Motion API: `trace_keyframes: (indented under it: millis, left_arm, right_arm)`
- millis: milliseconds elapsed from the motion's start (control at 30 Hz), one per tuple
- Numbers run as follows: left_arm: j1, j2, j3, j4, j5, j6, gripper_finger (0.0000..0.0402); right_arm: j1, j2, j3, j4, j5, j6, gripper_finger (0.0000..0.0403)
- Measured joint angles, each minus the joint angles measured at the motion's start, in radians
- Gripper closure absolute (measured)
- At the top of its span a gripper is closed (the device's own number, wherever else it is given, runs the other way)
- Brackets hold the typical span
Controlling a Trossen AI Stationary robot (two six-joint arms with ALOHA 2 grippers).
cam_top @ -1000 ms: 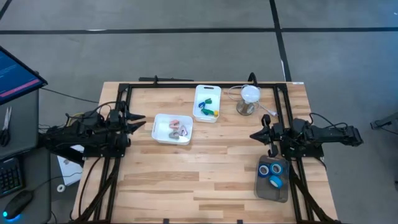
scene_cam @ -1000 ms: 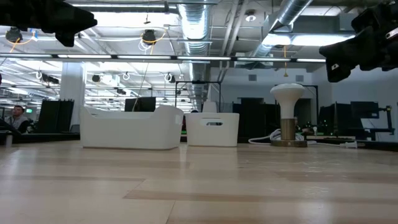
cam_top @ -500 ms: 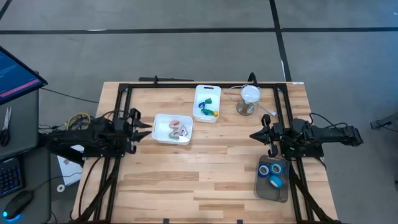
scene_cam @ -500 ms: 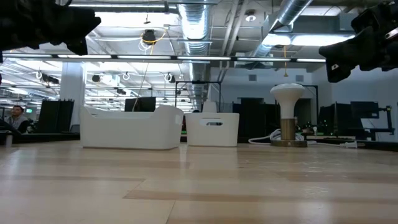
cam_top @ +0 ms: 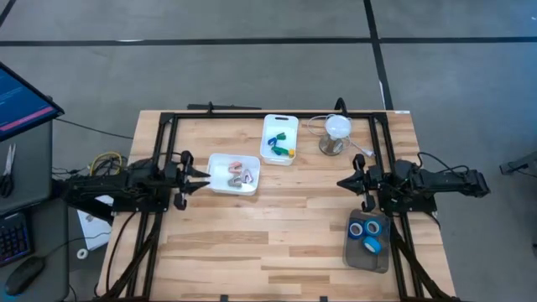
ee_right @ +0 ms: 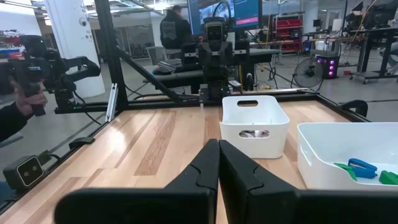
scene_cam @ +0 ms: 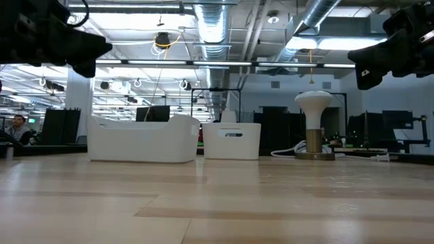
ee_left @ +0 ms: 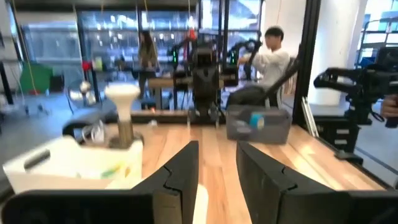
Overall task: Pick and place Stapler, Stapler remover, tape
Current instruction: Return to Home Position
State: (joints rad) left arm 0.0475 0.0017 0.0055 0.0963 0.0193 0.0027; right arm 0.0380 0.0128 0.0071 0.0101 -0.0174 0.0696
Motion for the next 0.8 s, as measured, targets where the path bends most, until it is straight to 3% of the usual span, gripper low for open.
trace_keyframes:
  millis: [267, 800]
  left_arm:
    - [0.000, 0.000, 0.000, -0.081, -0.002, 0.019, 0.0302]
    - [-0.002, 0.013, 0.000, -0.077, 0.000, -0.013, 0.0302]
  right_arm:
    - [0.000, 0.000, 0.000, 0.000, 0.000, 0.001, 0.0401]
    - [0.001, 0.000, 0.000, 0.000, 0.000, 0.002, 0.0401]
